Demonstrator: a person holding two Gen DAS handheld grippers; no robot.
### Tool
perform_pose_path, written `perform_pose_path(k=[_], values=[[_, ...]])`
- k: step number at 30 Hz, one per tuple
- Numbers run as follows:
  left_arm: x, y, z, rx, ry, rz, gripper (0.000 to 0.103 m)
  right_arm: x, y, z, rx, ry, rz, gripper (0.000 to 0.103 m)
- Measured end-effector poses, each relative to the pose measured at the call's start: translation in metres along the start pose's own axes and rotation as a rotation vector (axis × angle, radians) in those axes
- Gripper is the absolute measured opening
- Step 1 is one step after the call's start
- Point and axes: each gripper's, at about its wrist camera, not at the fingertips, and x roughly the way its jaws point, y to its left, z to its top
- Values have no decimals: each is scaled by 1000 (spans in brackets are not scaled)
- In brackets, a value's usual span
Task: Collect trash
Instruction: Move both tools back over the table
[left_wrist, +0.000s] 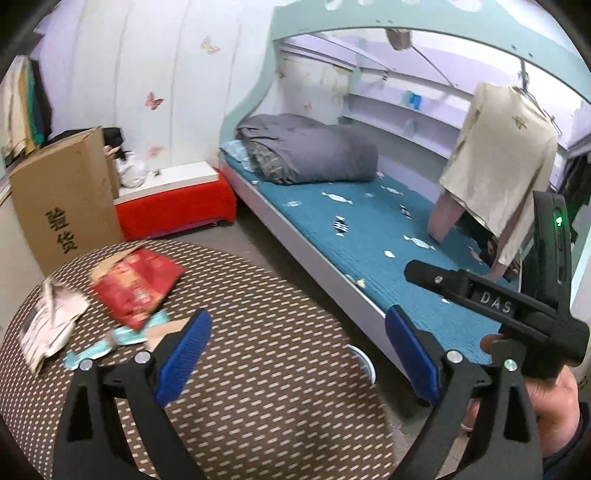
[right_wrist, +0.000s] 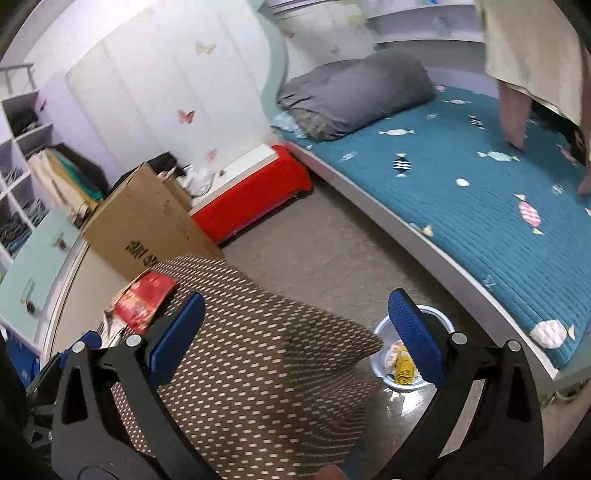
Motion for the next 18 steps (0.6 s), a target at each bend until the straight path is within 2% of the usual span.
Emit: perform_pose_path(k=[12,18], values=[[-26,115,-38,-112,16,97,93,41,87,-26,-150,102,63,97],[-15,147,-45,-70,51,153,93,66,121,-40,-221,164,90,97]])
